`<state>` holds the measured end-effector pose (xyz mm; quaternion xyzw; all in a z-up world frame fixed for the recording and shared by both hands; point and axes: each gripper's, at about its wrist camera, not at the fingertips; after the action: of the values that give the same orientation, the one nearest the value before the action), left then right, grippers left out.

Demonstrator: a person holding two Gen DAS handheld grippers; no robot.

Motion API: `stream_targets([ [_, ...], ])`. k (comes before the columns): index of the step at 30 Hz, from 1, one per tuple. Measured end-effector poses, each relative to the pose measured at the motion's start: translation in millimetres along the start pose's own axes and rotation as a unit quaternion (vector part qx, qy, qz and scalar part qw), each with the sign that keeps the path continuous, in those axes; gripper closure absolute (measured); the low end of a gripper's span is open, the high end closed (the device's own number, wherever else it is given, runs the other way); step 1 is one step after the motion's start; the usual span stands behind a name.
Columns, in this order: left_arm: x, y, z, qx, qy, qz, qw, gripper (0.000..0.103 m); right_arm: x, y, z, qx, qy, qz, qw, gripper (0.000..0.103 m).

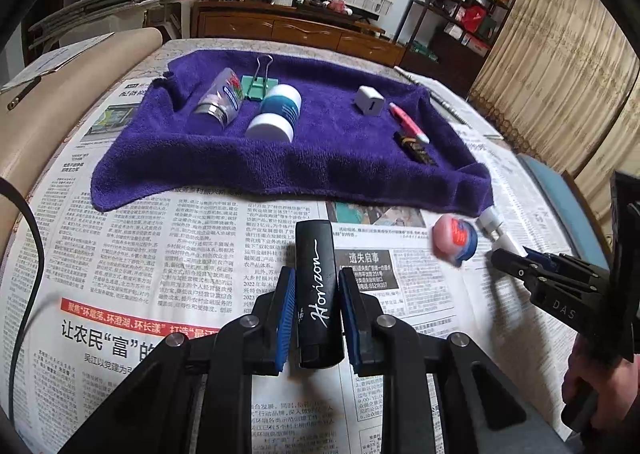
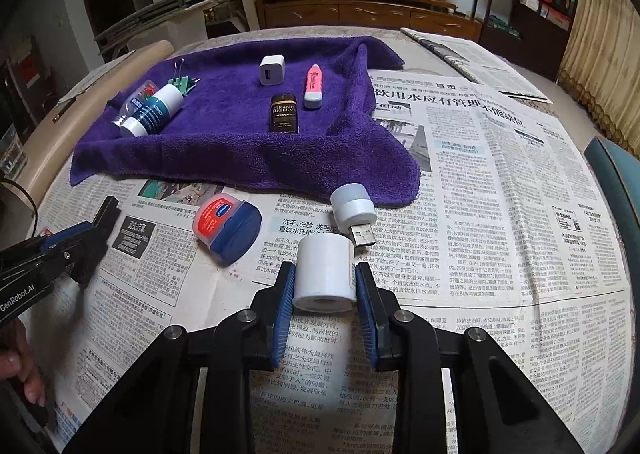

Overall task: Organize rigid objects
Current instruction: 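Carry the Horizon case and tape roll in both tools onto the towel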

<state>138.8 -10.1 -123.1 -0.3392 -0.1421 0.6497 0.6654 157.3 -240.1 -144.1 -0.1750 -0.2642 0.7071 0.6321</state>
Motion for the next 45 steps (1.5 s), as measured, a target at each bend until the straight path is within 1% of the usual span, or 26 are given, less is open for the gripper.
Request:
stream_targets([
  [6, 3, -2, 3, 0.0, 0.0, 0.001, 1.0, 0.082, -2, -2, 8, -0.006, -0.003, -0.004, 1.0, 0.073],
  [10, 3, -5, 5, -0.002, 0.009, 0.005, 0.9999, 0.082, -4, -4, 12, -0.008, -0.008, -0.008, 1.0, 0.073],
  [12, 2, -7, 7, -0.004, 0.008, 0.003, 1.0, 0.082, -4, -6, 15, -0.017, -0.01, -0.012, 1.0, 0.073],
  [20, -6, -27, 10, -0.01, 0.014, -0.005, 0.9998, 0.082, 1, -14, 17, -0.017, -0.021, -0.014, 1.0, 0.073],
  [25, -15, -47, 6, -0.014, 0.023, -0.016, 0.9995, 0.082, 7, -33, 25, -0.033, -0.031, -0.012, 0.999, 0.073],
  [31, -24, -72, -5, -0.014, 0.03, -0.029, 0.999, 0.082, 8, -62, 25, -0.045, -0.032, -0.009, 0.998, 0.073],
  [38, -21, -95, -27, -0.01, 0.03, -0.032, 0.999, 0.082, 13, -94, 1, -0.038, -0.041, -0.007, 0.998, 0.073],
  [45, -17, -110, -58, 0.006, 0.028, -0.036, 0.9989, 0.082, 20, -112, -37, -0.008, -0.017, 0.013, 1.0, 0.073],
])
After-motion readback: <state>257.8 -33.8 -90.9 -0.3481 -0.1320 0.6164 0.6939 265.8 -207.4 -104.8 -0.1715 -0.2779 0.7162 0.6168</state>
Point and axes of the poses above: each gripper's, at about its wrist camera, not at the fingertips, and z roughly against the way its jaws point, x to its left, y to its underside, and after that the axes turned 3 degrees about -x, right-handed
